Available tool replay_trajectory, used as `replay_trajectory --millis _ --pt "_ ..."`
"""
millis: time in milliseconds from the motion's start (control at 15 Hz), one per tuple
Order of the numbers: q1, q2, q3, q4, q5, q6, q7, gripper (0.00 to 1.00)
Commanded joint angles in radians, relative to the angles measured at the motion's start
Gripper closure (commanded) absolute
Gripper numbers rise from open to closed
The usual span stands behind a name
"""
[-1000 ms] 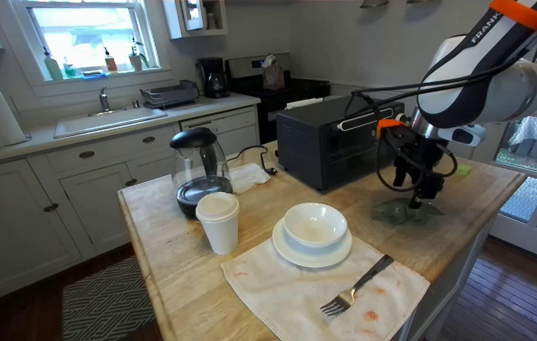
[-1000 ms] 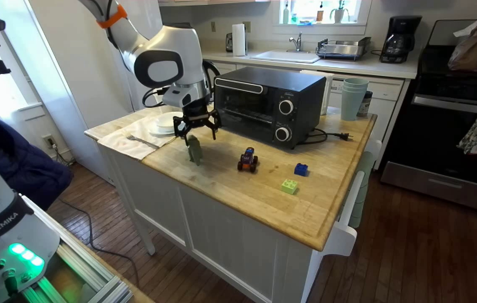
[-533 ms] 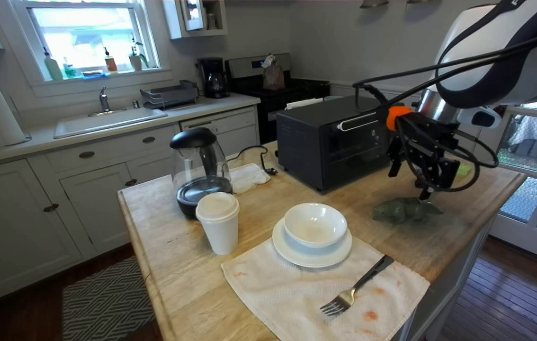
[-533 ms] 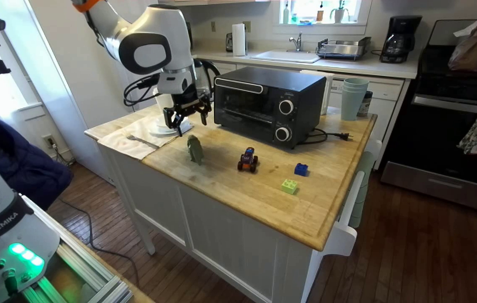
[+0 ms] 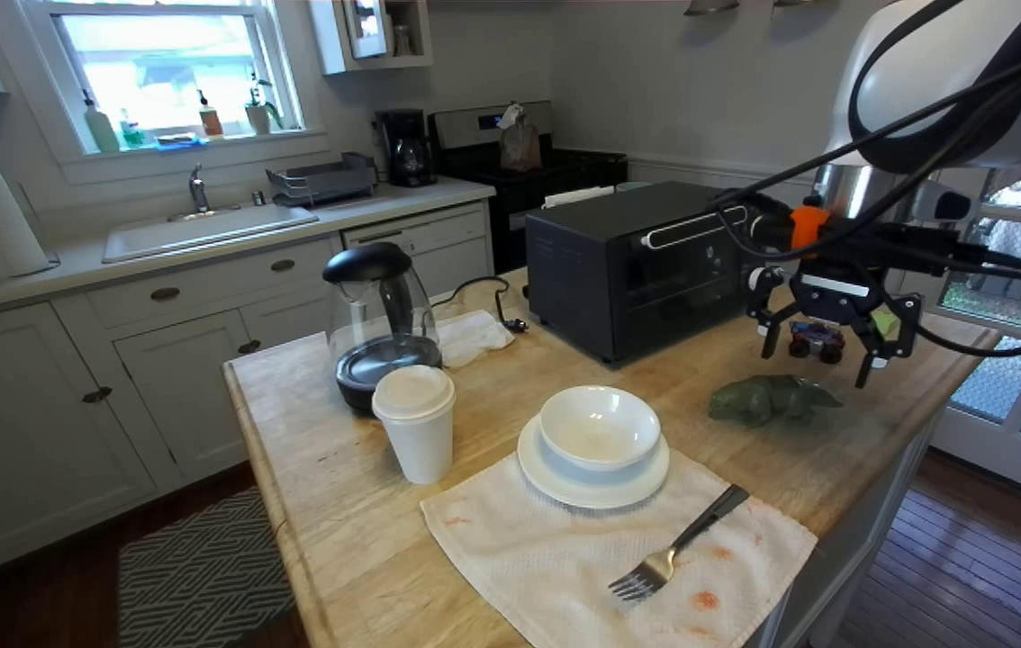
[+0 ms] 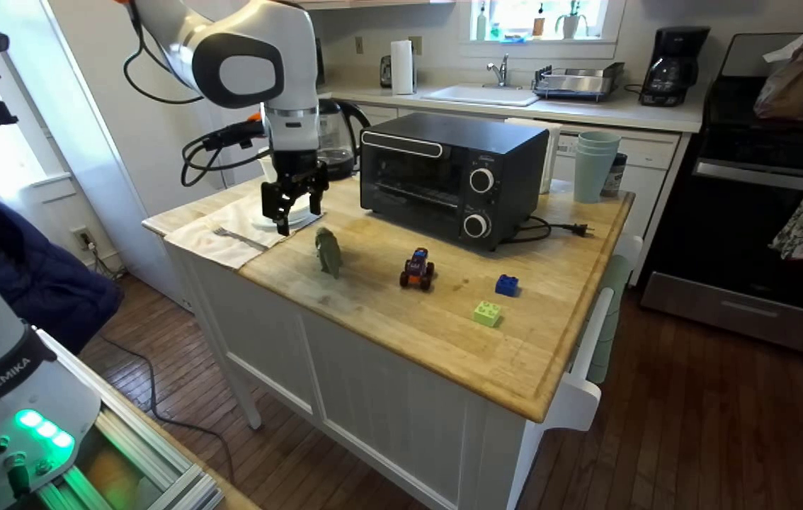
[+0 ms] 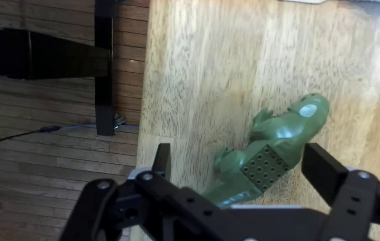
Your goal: Pick up the green dinosaur toy and turn it clockwise by ninety degrees, put the green dinosaur toy back on the kitchen counter
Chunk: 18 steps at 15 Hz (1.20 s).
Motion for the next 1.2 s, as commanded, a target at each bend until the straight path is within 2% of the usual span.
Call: replay_trajectory --millis 0,533,600,667,1133 --pt "-0.021 -0.013 0.012 0.005 -0.048 -0.045 -0.166 0.0" --pt "-0.03 -0.025 0.01 0.004 -0.011 -0.037 -0.594 0.0" --pt "-0.032 -0.024 0.009 0.006 0.0 -0.033 -0.61 0.0" --pt "-0.027 -0.006 0.014 0.005 -0.025 -0.02 -0.543 0.0" --pt "-0.029 -0.004 0.015 0.004 -0.025 -0.02 -0.549 0.0"
